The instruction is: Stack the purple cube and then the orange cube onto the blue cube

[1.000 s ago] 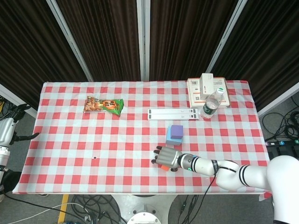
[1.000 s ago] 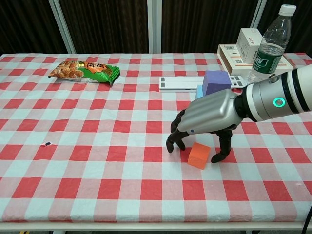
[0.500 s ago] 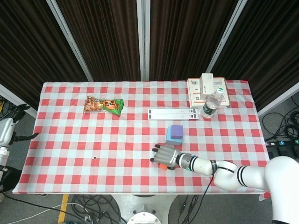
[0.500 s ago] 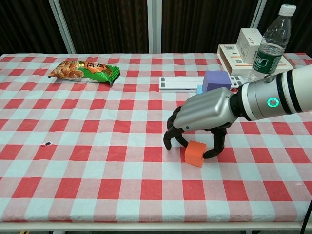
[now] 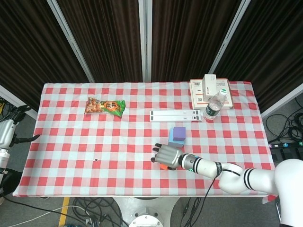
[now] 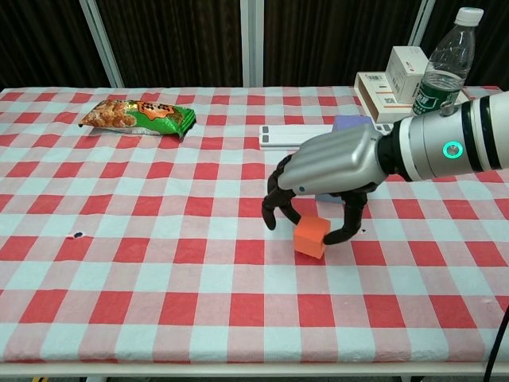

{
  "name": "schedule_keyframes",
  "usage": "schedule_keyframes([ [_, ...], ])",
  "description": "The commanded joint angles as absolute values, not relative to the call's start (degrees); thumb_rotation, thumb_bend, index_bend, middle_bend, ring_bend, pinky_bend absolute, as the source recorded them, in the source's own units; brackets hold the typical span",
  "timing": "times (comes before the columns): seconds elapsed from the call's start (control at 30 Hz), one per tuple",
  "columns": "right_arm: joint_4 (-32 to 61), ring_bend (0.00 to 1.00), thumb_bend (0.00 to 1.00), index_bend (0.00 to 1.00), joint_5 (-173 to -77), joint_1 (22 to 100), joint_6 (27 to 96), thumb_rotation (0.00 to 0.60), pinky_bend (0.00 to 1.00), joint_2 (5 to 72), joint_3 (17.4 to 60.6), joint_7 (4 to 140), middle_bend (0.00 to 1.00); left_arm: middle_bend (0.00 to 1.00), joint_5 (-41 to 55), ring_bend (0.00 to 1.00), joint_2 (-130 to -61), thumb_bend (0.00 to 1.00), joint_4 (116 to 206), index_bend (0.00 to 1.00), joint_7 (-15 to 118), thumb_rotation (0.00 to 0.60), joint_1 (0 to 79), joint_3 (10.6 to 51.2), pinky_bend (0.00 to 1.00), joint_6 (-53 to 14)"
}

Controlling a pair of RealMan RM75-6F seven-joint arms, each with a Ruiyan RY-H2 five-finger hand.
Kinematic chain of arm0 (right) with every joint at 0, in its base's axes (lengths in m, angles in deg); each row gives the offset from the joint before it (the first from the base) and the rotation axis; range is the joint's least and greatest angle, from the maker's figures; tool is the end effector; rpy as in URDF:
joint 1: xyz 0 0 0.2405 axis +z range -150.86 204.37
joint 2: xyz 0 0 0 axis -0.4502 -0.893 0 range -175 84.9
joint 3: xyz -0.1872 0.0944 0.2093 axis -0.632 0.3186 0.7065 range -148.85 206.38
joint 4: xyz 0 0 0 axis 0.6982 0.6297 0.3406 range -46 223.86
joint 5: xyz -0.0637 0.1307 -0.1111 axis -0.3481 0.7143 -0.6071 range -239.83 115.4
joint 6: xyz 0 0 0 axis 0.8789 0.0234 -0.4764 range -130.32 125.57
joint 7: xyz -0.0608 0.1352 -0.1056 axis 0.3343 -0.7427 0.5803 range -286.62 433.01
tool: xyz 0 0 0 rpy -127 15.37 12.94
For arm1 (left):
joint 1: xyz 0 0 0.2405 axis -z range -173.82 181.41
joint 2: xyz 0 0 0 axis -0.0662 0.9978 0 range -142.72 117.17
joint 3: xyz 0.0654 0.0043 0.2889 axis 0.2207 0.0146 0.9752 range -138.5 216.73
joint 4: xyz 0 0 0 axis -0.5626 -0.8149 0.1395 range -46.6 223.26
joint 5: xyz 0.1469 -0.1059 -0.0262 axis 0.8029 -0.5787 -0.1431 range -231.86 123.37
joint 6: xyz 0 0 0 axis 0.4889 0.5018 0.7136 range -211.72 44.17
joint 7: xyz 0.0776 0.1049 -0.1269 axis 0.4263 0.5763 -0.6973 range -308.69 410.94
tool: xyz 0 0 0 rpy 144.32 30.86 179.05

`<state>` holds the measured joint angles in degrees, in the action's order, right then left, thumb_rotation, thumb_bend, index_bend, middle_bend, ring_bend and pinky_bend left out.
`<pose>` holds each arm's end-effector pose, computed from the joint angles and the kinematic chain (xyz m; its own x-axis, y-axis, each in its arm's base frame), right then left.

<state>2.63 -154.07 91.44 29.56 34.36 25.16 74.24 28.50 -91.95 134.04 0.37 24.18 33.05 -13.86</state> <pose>-0.0916 -0.3687 -0.0381 0.8649 -0.2268 0.4478 -0.3657 -0.8957 0.2528 -0.4052 0.3485 0.1920 0.0362 0.0007 0.9993 0.9992 -0.0184 -0.0362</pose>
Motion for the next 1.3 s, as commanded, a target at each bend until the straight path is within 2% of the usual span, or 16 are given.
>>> schedule_keyframes([
  [0.03,1.67,0.12,0.22,0.27,-153.47,91.16,32.1,0.6,0.12,33.04,27.42,74.63,0.42,0.22,28.46,0.16,-91.61,0.08,134.69,0.24,0.61,0.6,24.11,33.02,0.29,-13.77],
  [0.23,-0.35,0.12,0.22,0.28,-149.83,90.43,36.0,0.6,0.12,29.82,32.19,78.79,0.43,0.22,28.67,0.16,-90.74,0.08,136.31,0.24,1.11,0.6,24.02,33.06,0.29,-13.41],
  [0.33,-2.43,0.14,0.22,0.29,-144.24,89.42,37.74,0.6,0.12,28.01,35.01,85.32,0.44,0.22,28.97,0.16,-90.22,0.08,137.43,0.24,1.48,0.6,24.05,33.12,0.29,-13.02],
  [0.57,-10.22,0.15,0.22,0.29,-128.92,89.04,40.51,0.6,0.12,24.03,38.23,100.14,0.44,0.22,29.38,0.16,-89.35,0.08,139.51,0.24,1.57,0.6,23.99,33.25,0.29,-12.5],
  [0.73,-16.98,0.17,0.22,0.31,-114.77,90.74,45.97,0.6,0.13,21.83,38.77,112.01,0.45,0.22,29.75,0.16,-88.67,0.08,140.75,0.24,1.1,0.6,23.84,33.43,0.29,-12.01],
  [0.83,-21.77,0.17,0.22,0.31,-103.47,92.61,52.0,0.6,0.13,21.54,37.51,121.29,0.45,0.22,30.1,0.16,-88.23,0.08,141.45,0.24,0.66,0.6,23.73,33.61,0.29,-11.64],
  [0.97,-26.38,0.17,0.24,0.31,-91.42,94.53,58.8,0.6,0.13,22.56,37.12,127.0,0.45,0.22,30.61,0.16,-87.91,0.08,141.97,0.24,0.03,0.6,23.65,33.86,0.29,-11.14],
  [1.3,-30.89,0.17,0.25,0.31,-80.16,97.5,71.47,0.6,0.15,26.11,37.55,134.26,0.45,0.22,31.13,0.16,-86.91,0.08,142.42,0.24,-2.37,0.6,23.21,34.33,0.29,-10.5],
])
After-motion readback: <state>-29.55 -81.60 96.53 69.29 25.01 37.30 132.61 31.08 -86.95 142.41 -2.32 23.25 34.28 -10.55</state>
